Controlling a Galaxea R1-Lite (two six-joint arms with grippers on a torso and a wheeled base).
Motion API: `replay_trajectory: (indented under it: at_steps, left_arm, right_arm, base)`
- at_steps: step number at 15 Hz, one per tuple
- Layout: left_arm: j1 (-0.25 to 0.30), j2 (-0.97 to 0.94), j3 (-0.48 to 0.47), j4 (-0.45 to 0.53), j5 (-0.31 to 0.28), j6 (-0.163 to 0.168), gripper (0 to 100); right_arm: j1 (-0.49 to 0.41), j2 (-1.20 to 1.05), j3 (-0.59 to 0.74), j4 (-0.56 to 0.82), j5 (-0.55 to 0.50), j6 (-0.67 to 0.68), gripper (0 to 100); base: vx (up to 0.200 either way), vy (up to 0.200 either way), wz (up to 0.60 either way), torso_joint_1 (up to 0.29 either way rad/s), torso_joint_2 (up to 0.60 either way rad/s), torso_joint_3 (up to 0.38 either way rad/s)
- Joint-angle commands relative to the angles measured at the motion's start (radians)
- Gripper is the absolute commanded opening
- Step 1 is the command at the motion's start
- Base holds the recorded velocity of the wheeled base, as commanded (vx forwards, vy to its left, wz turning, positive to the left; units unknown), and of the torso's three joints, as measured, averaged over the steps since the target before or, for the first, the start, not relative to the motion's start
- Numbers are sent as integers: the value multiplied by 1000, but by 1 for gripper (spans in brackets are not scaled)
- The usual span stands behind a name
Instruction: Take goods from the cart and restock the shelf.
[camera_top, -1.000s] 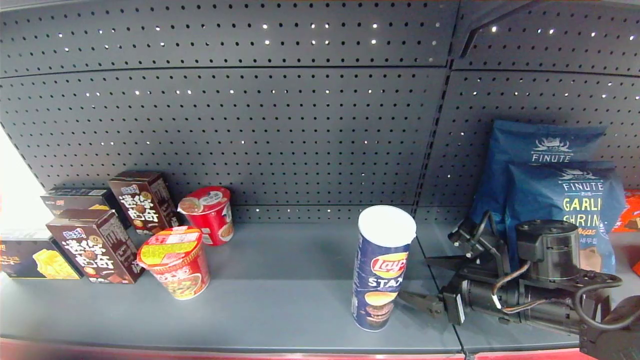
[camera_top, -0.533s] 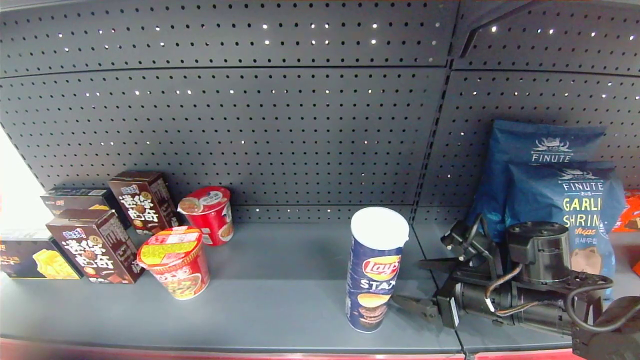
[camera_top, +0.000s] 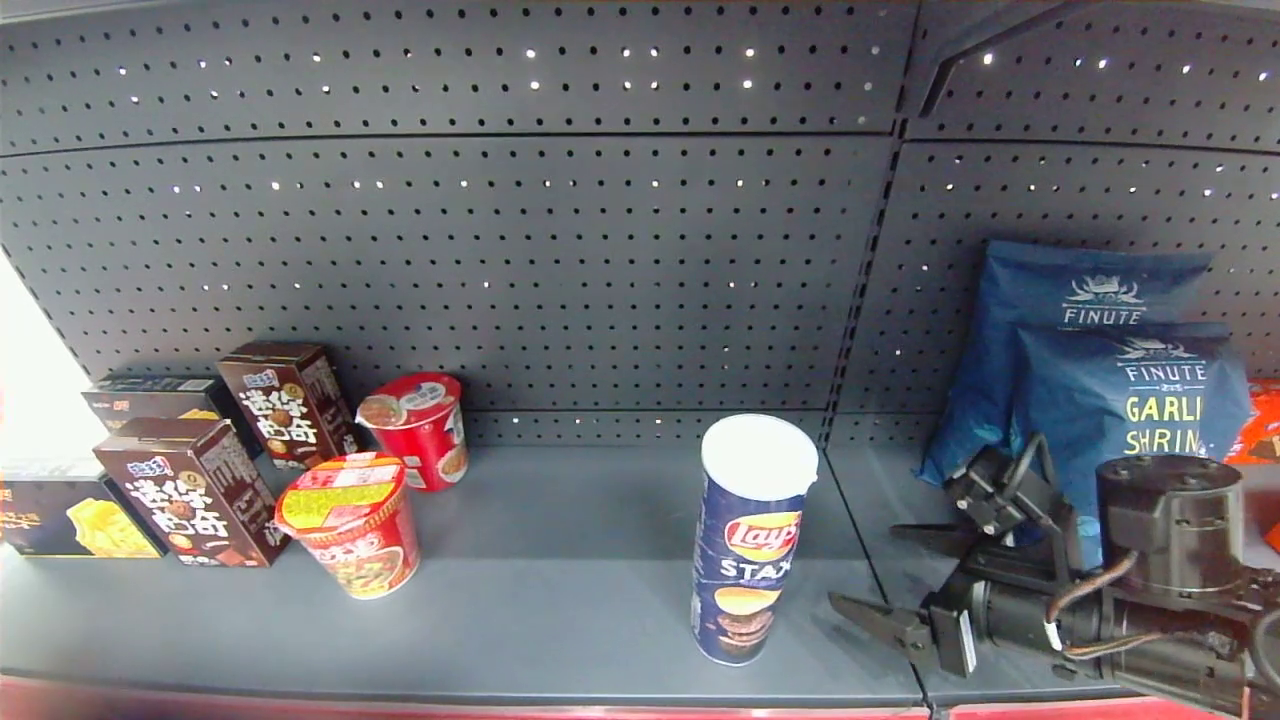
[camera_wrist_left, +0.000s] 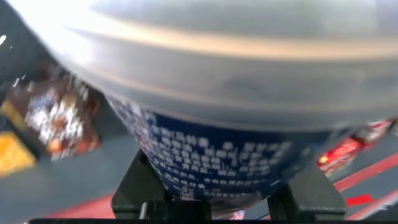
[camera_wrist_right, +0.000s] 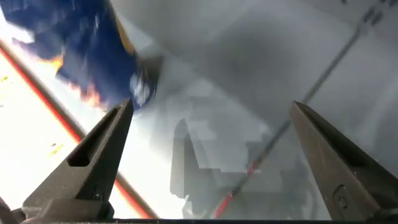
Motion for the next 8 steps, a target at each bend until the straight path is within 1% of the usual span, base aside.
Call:
replay_trajectory:
  at_steps: [1,2,3,5,6,7,8]
  left_arm:
    - [-47,318,-237,-4,-122,17,0]
    - [-50,392,-277,-4,-168,19,0]
    - [-50,456,-292,-17,-177,23,0]
    - [-53,581,-289,-93,-182,66,0]
    - [-73,659,-294,-126,-197,85,0]
    - [-116,710,-294,-145,-206,86,0]
    - [-141,742,-289,-154,-205,86,0]
  right_arm:
    - [4,-65,52,7,-36,-2,100]
    - [7,-58,49,2,-70,-2,100]
    - [7,-58,45,0,-79,-1,100]
    - [7,-60,48,-1,-79,-1,100]
    - [10,-61,51,-1,-79,-2,100]
    - [10,-58,52,-3,-79,-2,100]
    - [10,-58,51,-3,-79,-1,100]
  base:
    - [0,0,0,0,0,0]
    - [0,0,0,0,0,0]
    - [0,0,0,0,0,0]
    - [0,0,0,0,0,0]
    - [0,0,0,0,0,0]
    - [0,0,0,0,0,0]
    - [0,0,0,0,0,0]
